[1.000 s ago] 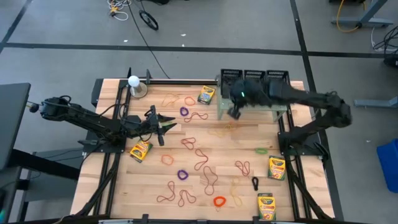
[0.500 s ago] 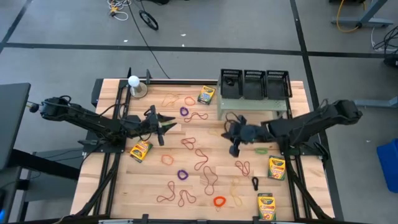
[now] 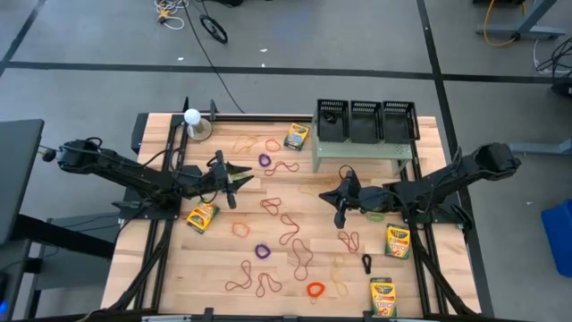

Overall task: Pick & Place Office Desk Supplies
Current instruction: Put the red rubber band into the right black basket on the shelf

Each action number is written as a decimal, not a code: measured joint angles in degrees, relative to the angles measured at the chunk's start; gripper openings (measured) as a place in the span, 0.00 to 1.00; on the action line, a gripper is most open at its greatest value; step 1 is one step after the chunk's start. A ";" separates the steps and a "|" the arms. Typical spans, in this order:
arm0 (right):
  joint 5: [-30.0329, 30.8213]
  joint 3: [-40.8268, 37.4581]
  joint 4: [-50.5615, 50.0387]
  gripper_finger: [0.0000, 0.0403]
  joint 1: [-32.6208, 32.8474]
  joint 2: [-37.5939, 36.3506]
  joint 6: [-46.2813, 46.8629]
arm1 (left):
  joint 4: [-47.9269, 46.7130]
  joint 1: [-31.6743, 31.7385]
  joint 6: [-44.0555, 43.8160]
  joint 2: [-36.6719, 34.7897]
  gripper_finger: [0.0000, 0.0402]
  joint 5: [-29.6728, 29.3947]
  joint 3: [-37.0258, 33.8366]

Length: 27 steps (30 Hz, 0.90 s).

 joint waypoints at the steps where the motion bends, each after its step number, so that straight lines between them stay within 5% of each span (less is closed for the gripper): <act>1: 0.00 -0.28 -0.02 0.03 0.00 0.00 -0.01 | 0.00 0.00 -1.36 0.00 0.31 0.42 0.00; 13: 1.68 -0.67 0.29 0.03 -0.11 0.00 -0.01 | -1.63 0.01 -12.47 0.44 0.31 5.28 2.30; 21: 2.84 -0.67 0.31 0.03 -0.15 0.00 -1.32 | -31.53 0.24 -15.06 8.28 0.12 12.70 13.25; 27: 2.82 -0.67 0.29 0.03 -0.15 0.00 -1.32 | -33.47 -0.97 -12.86 19.49 0.03 15.52 17.79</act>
